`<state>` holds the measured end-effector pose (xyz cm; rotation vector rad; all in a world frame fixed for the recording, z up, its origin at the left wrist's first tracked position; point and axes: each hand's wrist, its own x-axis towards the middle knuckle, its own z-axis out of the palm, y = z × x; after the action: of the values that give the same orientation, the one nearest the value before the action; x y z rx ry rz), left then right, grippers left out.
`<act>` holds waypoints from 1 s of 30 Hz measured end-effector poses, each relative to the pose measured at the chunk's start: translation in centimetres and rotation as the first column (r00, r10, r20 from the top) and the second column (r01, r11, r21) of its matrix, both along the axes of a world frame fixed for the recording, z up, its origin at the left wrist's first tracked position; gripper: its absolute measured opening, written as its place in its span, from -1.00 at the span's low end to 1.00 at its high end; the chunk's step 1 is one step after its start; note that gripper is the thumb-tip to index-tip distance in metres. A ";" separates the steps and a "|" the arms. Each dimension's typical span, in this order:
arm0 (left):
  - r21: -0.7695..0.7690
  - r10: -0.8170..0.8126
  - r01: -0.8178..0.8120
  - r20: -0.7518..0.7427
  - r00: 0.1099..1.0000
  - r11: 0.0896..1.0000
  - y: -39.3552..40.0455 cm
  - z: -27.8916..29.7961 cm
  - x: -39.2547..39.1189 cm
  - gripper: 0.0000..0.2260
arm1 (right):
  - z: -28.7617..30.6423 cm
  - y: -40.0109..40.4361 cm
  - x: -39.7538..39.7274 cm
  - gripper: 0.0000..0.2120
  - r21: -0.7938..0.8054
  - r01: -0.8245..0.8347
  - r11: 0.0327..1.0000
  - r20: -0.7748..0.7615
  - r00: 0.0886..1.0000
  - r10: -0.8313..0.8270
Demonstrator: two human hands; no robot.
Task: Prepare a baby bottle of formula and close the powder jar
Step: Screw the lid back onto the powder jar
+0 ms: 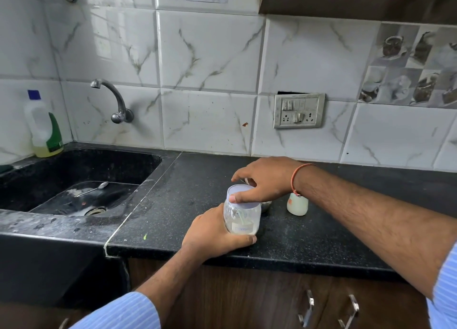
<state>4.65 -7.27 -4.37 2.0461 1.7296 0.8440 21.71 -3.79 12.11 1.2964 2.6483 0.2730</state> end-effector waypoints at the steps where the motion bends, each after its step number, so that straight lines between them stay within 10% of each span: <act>1: 0.000 -0.001 0.001 0.001 1.000 1.000 0.0 0.0 0.0 -0.36 | 0.1 0.0 0.0 -0.21 -0.012 -0.001 1.000 -0.016 1.000 0.000; 6: 0.004 -0.009 0.009 -0.010 1.000 1.000 0.0 0.1 0.0 -0.36 | 0.9 -0.2 0.9 -0.31 -0.159 -0.070 0.985 -0.136 0.989 0.048; 30: -0.142 0.023 -0.003 0.138 0.990 0.990 0.5 0.4 -0.6 -0.31 | -2.2 1.5 1.3 -0.43 0.113 -0.346 0.932 0.014 0.938 0.346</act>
<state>4.08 -6.72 -4.01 1.8413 1.6781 0.8224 22.96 -2.28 9.88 0.8466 2.8933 0.4755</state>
